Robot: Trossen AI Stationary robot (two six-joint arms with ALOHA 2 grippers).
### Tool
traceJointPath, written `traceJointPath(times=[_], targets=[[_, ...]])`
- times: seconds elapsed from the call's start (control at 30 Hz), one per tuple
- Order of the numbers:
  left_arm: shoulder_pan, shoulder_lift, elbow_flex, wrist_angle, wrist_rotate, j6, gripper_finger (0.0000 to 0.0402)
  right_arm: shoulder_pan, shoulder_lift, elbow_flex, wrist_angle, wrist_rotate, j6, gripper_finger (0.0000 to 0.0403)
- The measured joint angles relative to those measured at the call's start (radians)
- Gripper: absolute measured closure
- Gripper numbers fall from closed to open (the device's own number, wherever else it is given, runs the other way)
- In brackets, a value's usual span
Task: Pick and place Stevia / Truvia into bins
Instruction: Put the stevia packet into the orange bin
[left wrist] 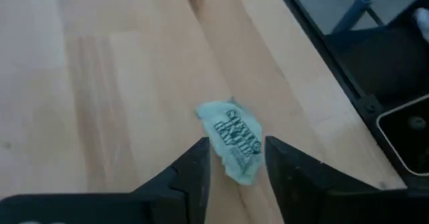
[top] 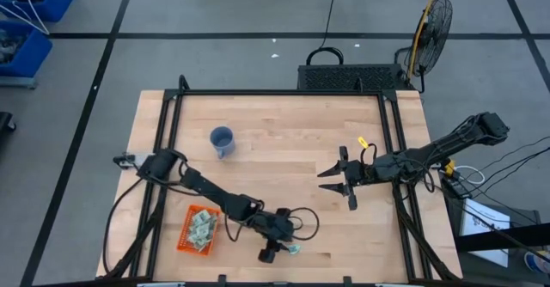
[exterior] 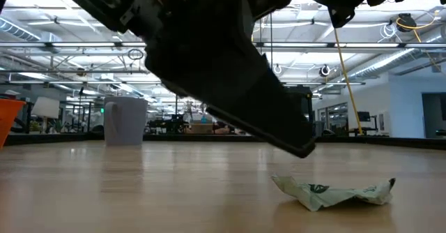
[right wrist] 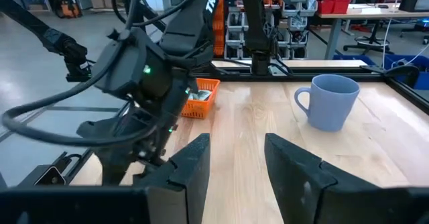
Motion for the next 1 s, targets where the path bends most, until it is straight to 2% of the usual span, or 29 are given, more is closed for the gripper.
traceJointPath(times=[0.17,0.3,0.63,0.87,1.0], targets=[[-0.001,0.016,0.024,0.0,0.008,0.066,0.0213,0.0,0.0,0.0,-0.003,0.0,0.0,0.0268],[0.0,0.015,0.024,-0.032,0.009,0.061,0.0194,0.0,0.0,0.0,-0.009,0.0,0.0,0.0268],[0.0,0.015,0.023,-0.105,0.008,0.043,0.0212,0.0,0.0,0.0,0.013,0.0,-0.051,0.0268],[0.004,0.07,0.025,0.004,0.034,0.041,0.0228,0.0,0.0,0.0,0.093,0.0,-0.137,0.0268],[0.006,0.079,0.025,0.007,0.033,0.032,0.0241,0.0,-0.001,0.0,0.12,0.0,-0.166,0.0268]])
